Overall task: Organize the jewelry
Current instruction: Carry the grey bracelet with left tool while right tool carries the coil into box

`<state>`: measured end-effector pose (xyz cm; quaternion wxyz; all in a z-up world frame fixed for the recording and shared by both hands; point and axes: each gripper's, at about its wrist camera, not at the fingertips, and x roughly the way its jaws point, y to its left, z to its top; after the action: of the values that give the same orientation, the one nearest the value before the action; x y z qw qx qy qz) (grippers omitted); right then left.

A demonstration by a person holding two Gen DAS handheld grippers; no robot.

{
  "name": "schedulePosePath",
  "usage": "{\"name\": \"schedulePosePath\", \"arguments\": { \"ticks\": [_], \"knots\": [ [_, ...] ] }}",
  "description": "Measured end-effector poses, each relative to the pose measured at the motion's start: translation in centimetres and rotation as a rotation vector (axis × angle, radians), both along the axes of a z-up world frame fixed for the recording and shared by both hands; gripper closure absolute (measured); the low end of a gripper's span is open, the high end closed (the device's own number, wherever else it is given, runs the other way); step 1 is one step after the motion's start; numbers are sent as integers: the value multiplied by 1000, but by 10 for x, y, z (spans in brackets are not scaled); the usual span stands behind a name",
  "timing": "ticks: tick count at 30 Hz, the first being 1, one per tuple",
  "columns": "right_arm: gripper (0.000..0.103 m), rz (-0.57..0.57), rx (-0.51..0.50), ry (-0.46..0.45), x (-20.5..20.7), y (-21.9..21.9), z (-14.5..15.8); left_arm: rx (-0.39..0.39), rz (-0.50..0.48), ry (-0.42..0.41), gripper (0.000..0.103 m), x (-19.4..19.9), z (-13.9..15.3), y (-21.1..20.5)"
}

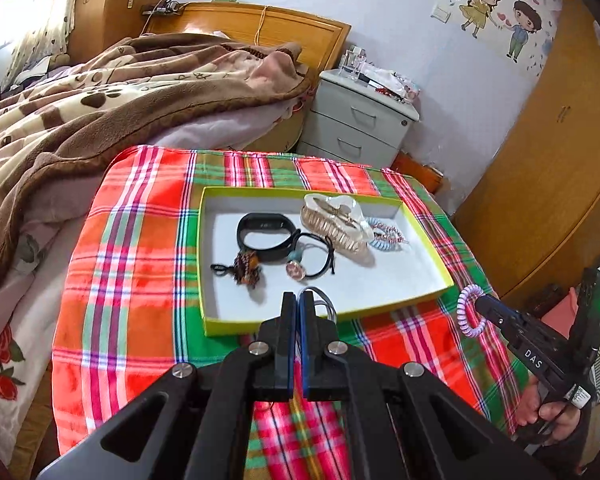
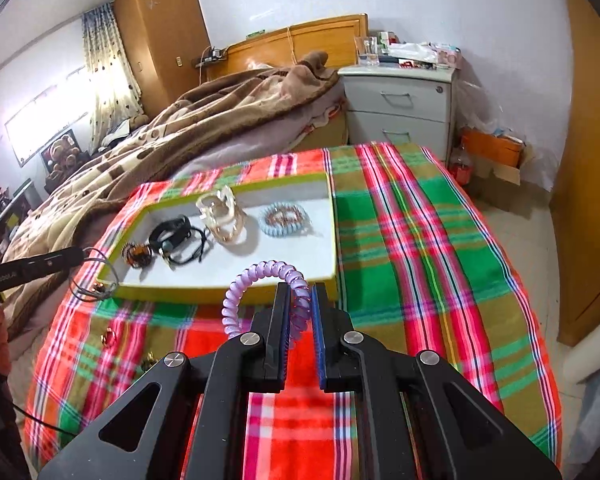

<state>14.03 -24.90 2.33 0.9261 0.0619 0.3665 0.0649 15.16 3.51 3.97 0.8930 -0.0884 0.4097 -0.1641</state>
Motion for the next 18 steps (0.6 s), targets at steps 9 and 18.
{"name": "schedulePosePath", "arguments": {
  "ticks": [9, 18],
  "knots": [
    [92, -5, -7, -13, 36, 6, 12, -19, 10, -7, 101, 25, 5, -8],
    [92, -7, -35, 44, 78, 11, -3, -18, 2, 13, 101, 46, -5, -21]
  ]
}}
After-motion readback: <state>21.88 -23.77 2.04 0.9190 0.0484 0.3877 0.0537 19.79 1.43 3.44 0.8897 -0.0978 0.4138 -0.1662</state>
